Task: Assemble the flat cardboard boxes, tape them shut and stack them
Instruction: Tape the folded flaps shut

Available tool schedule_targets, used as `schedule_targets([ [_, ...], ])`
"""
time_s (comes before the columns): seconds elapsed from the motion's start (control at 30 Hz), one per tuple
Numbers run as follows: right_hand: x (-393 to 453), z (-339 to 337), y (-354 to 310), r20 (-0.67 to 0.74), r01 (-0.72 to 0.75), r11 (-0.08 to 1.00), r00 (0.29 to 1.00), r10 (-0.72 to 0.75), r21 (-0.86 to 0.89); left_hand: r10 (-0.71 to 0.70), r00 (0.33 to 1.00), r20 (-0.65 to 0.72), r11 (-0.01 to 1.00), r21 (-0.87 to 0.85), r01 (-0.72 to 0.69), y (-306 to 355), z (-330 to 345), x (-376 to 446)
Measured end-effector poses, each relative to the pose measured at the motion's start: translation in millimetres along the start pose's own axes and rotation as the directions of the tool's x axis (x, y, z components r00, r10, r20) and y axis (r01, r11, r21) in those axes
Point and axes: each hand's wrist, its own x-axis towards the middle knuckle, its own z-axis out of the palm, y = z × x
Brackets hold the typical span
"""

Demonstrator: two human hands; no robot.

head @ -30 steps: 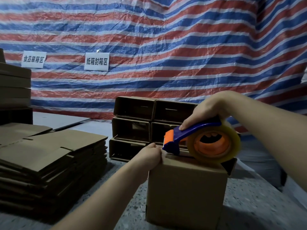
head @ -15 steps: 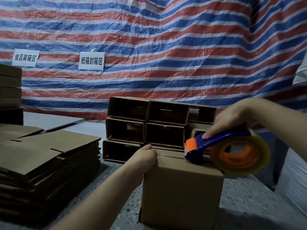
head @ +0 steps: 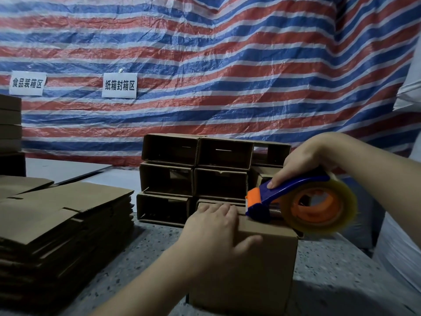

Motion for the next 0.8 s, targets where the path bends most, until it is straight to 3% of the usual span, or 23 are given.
schedule_targets([
  [0.1,0.9,-1.4,6.0,0.004,0.010,1.000,1.000,-0.010,0.024,0.031,0.999,-0.030,0.994,0.109,-0.027,-2.6,3.1,0.6],
  [0.5,-3.6,-2.3,59.1,0.040,-0.044,0.996,0.998,0.041,0.074,0.077,0.991,-0.105,0.993,0.100,-0.066,-6.1,6.8,-1.7],
  [0.8,2.8,6.6,61.8,0.048,-0.035,0.993,0.998,0.030,0.114,0.057,0.998,0.011,0.993,0.102,-0.058,5.6,-6.8,12.1],
])
